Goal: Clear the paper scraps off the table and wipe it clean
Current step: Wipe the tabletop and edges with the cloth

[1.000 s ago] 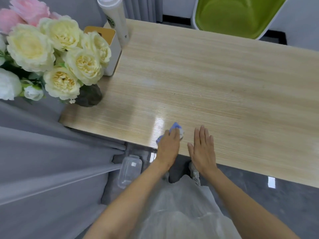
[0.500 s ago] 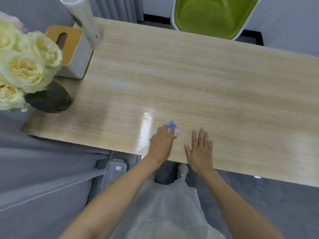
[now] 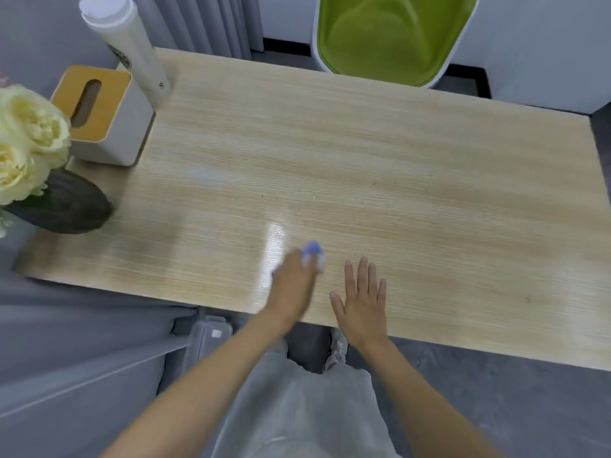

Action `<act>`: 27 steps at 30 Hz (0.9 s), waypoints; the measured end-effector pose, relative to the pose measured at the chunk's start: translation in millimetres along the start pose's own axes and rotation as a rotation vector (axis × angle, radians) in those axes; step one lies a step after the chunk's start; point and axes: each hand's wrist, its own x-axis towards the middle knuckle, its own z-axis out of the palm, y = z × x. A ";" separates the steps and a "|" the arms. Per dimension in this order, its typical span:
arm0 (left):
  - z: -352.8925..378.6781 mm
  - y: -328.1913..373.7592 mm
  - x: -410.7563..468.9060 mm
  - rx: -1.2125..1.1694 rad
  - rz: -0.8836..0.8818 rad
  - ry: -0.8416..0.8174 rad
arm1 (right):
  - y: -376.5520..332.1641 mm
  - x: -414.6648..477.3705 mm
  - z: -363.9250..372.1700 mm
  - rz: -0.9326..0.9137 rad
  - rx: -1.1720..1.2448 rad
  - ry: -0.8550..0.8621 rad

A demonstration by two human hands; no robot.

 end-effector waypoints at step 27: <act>-14.0 3.0 99.0 -0.496 -0.727 0.305 | 37.6 37.0 -29.2 -0.020 0.032 0.016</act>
